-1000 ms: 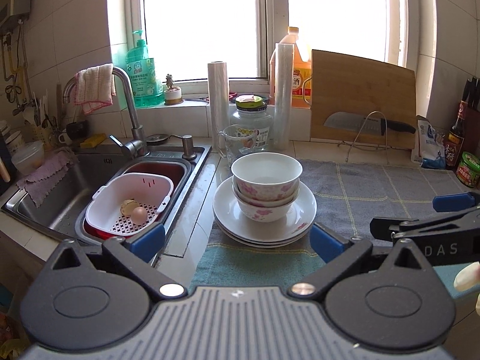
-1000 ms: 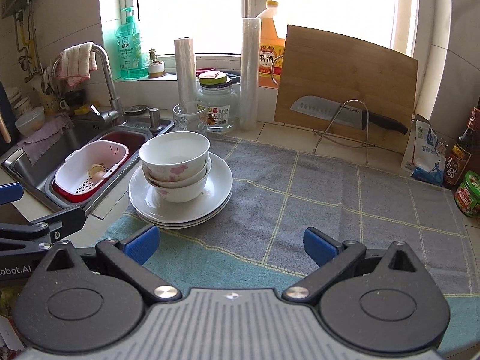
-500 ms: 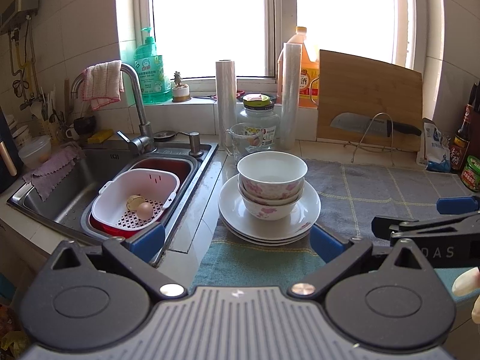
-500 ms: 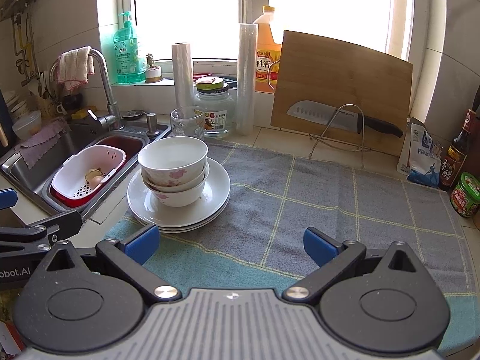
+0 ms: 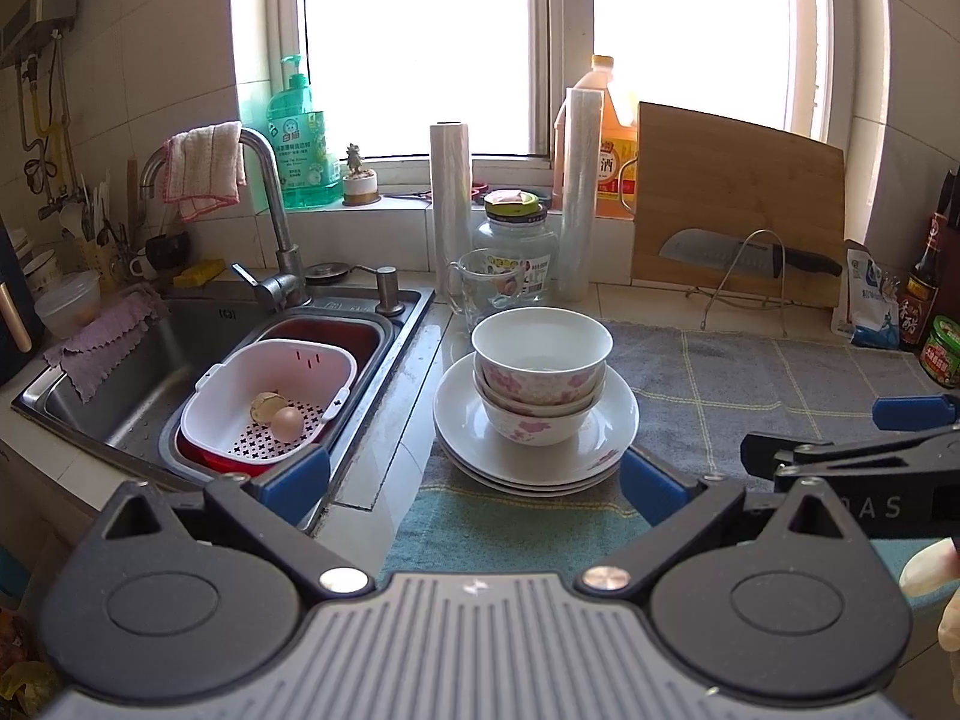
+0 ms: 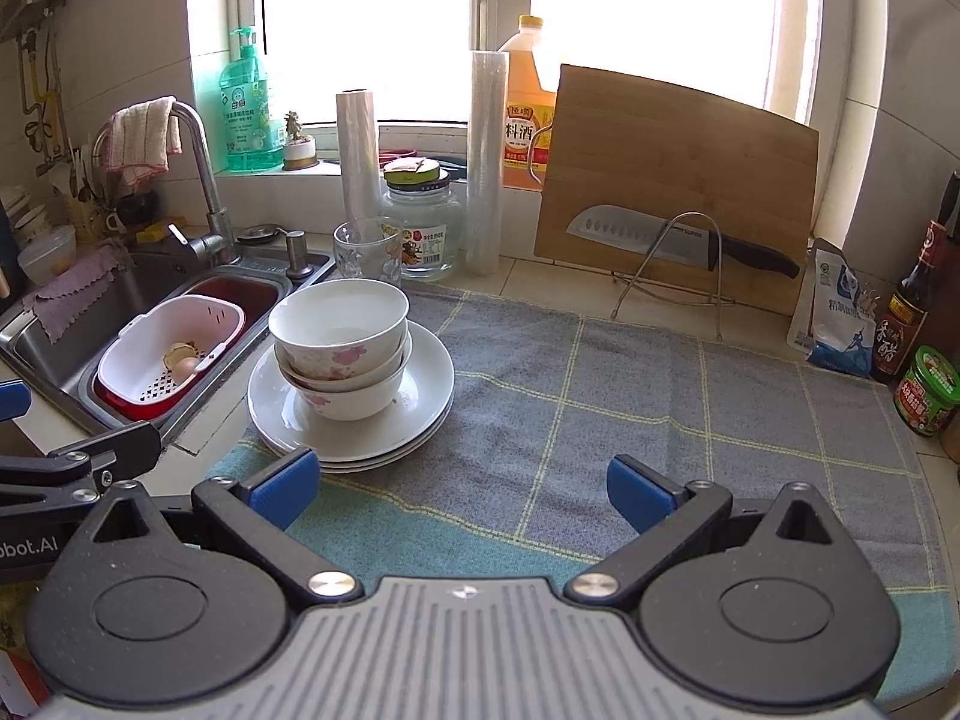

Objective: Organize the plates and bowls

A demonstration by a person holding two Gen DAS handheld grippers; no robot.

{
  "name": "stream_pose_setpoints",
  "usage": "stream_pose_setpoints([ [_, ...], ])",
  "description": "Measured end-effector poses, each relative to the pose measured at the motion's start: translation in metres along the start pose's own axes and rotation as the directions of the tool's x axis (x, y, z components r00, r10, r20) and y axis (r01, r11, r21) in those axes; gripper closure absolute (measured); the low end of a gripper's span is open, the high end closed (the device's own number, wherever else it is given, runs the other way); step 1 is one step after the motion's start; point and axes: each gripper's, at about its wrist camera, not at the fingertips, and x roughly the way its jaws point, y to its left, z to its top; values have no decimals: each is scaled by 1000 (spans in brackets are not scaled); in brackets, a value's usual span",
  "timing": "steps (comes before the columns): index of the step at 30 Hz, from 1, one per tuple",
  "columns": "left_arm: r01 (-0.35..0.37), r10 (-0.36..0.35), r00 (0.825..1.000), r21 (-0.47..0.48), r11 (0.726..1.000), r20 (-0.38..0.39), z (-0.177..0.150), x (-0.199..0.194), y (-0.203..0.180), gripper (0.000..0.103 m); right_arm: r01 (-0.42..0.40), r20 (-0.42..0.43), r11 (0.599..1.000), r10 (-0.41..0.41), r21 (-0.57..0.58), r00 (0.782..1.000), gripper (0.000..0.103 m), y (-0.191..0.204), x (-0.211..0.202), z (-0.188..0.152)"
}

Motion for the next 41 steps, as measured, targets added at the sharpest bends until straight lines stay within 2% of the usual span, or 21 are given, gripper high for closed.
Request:
stream_pose_setpoints([
  [41, 5, -5, 1000, -2, 1000, 5, 4, -4, 0, 1, 14, 23, 1000, -13, -5, 1000, 0, 1, -8, 1],
])
